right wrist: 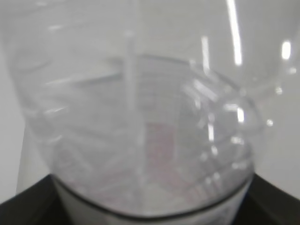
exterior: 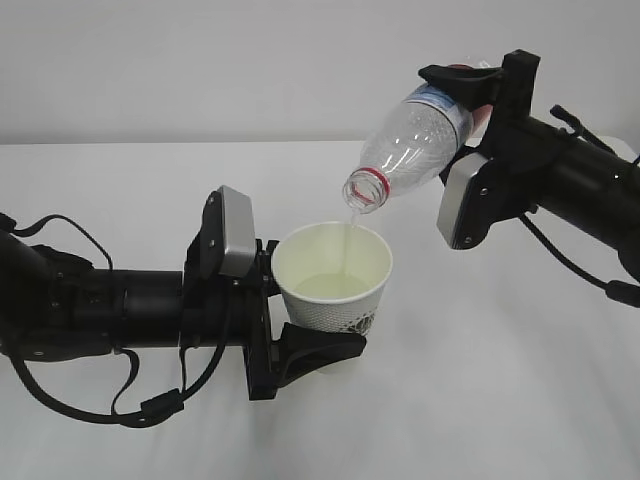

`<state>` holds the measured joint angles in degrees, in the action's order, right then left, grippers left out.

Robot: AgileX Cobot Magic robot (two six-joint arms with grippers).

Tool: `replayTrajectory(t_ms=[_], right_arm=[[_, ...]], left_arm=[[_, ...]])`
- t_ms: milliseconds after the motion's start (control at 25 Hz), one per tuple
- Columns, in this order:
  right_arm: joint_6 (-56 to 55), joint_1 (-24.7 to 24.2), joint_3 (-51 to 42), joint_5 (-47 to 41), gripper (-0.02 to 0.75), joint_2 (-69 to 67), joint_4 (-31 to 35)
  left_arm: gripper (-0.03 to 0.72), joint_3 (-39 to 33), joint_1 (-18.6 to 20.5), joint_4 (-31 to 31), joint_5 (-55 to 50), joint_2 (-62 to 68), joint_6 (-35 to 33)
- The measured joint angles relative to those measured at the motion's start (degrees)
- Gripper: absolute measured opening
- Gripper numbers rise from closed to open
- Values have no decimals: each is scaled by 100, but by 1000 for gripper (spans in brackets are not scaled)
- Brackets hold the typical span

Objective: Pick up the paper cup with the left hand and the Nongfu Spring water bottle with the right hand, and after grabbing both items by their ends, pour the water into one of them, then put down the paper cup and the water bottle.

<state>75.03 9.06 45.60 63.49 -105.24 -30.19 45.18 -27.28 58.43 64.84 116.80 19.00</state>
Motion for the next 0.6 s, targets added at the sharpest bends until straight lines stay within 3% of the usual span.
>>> replayTrajectory(t_ms=[600], right_arm=[[42, 0, 0, 11, 541, 0, 0]], left_arm=[[599, 0, 0, 0, 0, 0, 0]])
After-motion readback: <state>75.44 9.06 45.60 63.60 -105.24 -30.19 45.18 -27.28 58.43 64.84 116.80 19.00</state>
